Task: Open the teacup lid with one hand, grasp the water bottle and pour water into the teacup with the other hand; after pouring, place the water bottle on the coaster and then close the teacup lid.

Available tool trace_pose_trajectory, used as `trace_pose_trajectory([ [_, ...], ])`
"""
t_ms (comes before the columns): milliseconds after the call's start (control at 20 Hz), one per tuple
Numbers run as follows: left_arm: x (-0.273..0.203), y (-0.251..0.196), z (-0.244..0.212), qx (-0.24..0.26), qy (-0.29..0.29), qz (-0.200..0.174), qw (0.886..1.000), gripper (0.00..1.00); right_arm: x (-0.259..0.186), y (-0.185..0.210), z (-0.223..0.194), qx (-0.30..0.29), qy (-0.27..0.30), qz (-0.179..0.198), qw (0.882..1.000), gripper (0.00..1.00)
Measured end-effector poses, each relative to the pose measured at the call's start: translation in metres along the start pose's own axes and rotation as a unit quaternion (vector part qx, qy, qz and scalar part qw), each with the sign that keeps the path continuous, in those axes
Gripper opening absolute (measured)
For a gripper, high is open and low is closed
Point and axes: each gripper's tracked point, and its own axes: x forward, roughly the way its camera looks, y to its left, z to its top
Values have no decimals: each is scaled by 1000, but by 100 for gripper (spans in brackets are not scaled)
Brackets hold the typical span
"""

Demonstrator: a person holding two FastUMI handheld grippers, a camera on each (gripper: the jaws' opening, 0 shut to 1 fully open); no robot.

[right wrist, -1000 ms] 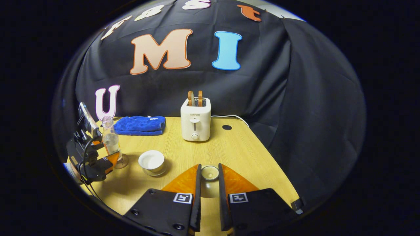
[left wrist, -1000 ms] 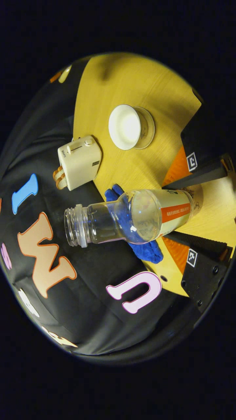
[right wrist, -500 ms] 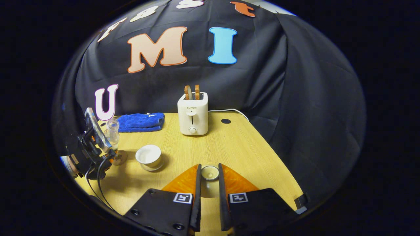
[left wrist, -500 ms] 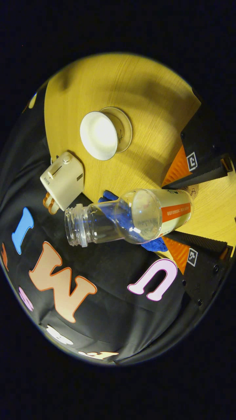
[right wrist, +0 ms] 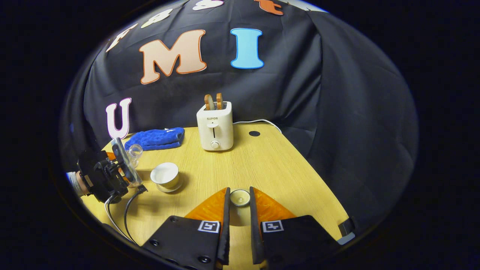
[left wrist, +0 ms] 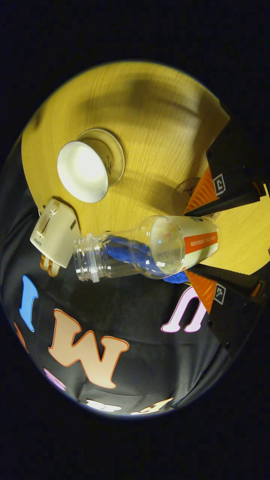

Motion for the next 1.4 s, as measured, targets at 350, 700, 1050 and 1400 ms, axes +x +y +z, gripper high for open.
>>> trace_pose_trajectory([
  [350,2,-13,3,91,16,-14,996,70,5,-3,-2,11,-1,9,1000,27],
  [700,5,-12,-2,156,58,-29,986,69,6,-3,-11,14,6,19,1000,25],
  [1050,2,-5,-5,218,86,-37,971,70,9,-4,-16,22,9,27,999,27],
  [1400,0,5,7,286,99,-34,952,69,10,-1,-18,25,8,42,999,27],
])
